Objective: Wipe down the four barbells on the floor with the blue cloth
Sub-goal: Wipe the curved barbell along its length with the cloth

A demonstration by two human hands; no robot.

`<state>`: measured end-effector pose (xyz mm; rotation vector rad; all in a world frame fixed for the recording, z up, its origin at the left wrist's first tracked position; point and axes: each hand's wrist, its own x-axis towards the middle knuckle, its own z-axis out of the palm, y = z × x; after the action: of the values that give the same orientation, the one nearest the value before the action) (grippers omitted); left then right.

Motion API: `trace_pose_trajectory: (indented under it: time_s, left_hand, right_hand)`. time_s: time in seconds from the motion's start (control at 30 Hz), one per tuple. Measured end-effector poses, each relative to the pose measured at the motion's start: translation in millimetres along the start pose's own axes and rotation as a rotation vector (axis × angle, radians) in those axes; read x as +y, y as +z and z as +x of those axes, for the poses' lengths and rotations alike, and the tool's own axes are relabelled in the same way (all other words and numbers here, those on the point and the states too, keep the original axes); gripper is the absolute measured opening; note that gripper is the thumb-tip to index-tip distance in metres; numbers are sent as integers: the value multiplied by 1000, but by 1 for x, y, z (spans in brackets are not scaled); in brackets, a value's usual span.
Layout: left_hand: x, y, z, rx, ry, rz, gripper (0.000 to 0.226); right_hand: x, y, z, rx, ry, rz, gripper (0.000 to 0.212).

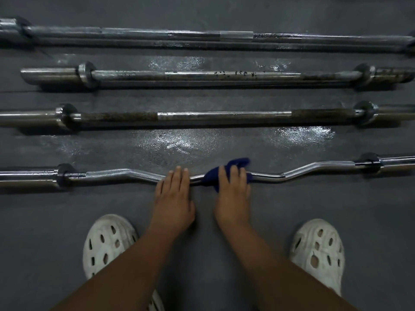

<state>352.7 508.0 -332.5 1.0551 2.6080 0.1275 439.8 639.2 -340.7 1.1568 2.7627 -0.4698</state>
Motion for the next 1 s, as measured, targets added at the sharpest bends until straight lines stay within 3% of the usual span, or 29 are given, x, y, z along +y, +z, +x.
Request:
trace_pose_trajectory:
  time_s: [0.07,0.1,0.2,0.23,0.37,0.4,0.53,0.67,0.77,0.8,0.9,0.97,1.0]
  left_hand:
    - [-5,-2,-3,-8,-6,-1,86]
    - [-6,-3,-4,-14,-4,-1,85]
    - [-9,-2,-6,-20,0,1,82]
    - [-10,-2,-7,-23,4,9,82]
    - [-11,-3,-9,-41,19,17,80]
    - [-12,-4,-9,-37,27,16,77]
    - [-17,-12,-3,20,79,-49,61]
    - [-14,-19,-4,25,83,-107,61]
    - [-13,-24,-10,20,39,-133,63]
    - [-12,-28,-12,22,21,-141,63]
    - [-7,-44,-20,45,-24,-155,66]
    - [-4,-57,-31,64,-44,-168,67]
    - [-3,-62,-36,65,-54,-169,68]
  right_hand:
    - [9,-5,6,18,-210,-72,69]
    - [20,-11,12,24,-207,-77,65]
    - [37,-18,12,37,128,-21,67]
    - [28,-16,8,18,162,-20,71]
    - [12,-9,6,-5,-286,-70,71]
    - [20,-13,13,-19,-288,-51,68]
    - [24,-21,16,4,25,45,67]
    - [44,-20,19,25,-174,9,69]
    - [40,-21,12,46,106,143,68]
    - [26,-19,7,23,70,133,69]
    - [-1,-17,0,-136,-359,161,53]
    - [14,-30,15,-151,-251,264,43]
    - [26,-33,21,-121,-139,291,47]
